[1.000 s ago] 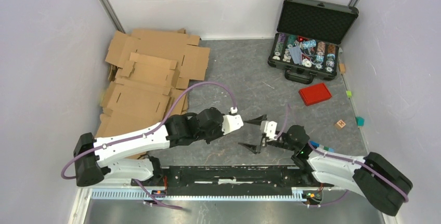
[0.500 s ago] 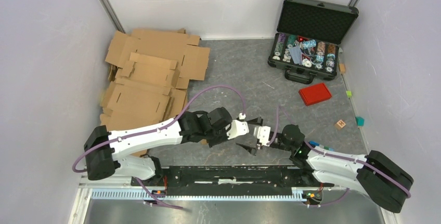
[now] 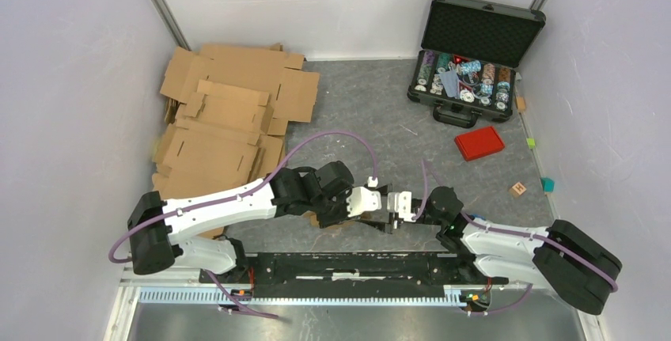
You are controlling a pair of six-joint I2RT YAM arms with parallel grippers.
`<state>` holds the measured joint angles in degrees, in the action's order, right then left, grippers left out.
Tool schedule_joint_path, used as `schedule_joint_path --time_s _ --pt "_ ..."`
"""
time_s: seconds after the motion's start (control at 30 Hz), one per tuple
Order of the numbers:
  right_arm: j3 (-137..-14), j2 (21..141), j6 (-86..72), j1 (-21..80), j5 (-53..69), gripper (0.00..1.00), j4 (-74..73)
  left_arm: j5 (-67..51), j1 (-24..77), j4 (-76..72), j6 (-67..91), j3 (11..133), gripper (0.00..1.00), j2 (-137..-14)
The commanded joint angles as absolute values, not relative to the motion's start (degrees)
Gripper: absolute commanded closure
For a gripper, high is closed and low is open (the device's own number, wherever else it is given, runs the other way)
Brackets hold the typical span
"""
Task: Fold the paper box
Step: Close the paper box at the center of the board.
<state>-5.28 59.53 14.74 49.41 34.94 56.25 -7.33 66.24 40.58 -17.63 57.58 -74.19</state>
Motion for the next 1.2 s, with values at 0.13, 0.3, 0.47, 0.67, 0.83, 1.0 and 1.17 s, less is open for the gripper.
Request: schedule_joint_path --time_s 0.13,0.3,0.47,0.67,0.83,1.0,1.17 --pt "-7.9 62.5 12.0 49.7 42.3 0.47 61.5 -9.7 66.2 40.3 -20.5 59.9 0.59 -73.9" --pt "-8.1 63.0 11.6 49.7 43.1 0.68 61.9 -9.2 66.2 39.6 -20.5 59.6 0.55 -73.5" --pt "-7.7 63.1 11.3 49.7 43.5 0.83 61.8 -8.5 66.2 38.9 -20.0 59.2 0.54 -73.2" --pt "-6.3 61.9 12.7 49.7 39.5 0.9 59.4 -5.6 66.3 36.9 -17.7 58.2 0.42 -70.4" --pt "-5.2 61.3 13.4 49.7 35.7 0.93 58.3 -1.0 66.2 32.4 -13.4 54.6 0.2 -62.3" --pt "-4.4 60.7 10.9 49.6 24.3 1.0 58.3 17.6 65.7 27.9 -0.8 52.5 0.04 -55.9" --pt "-0.6 61.6 7.1 49.6 14.7 1.0 67.8 26.0 59.5 27.4 11.6 51.3 0.0 -53.2"
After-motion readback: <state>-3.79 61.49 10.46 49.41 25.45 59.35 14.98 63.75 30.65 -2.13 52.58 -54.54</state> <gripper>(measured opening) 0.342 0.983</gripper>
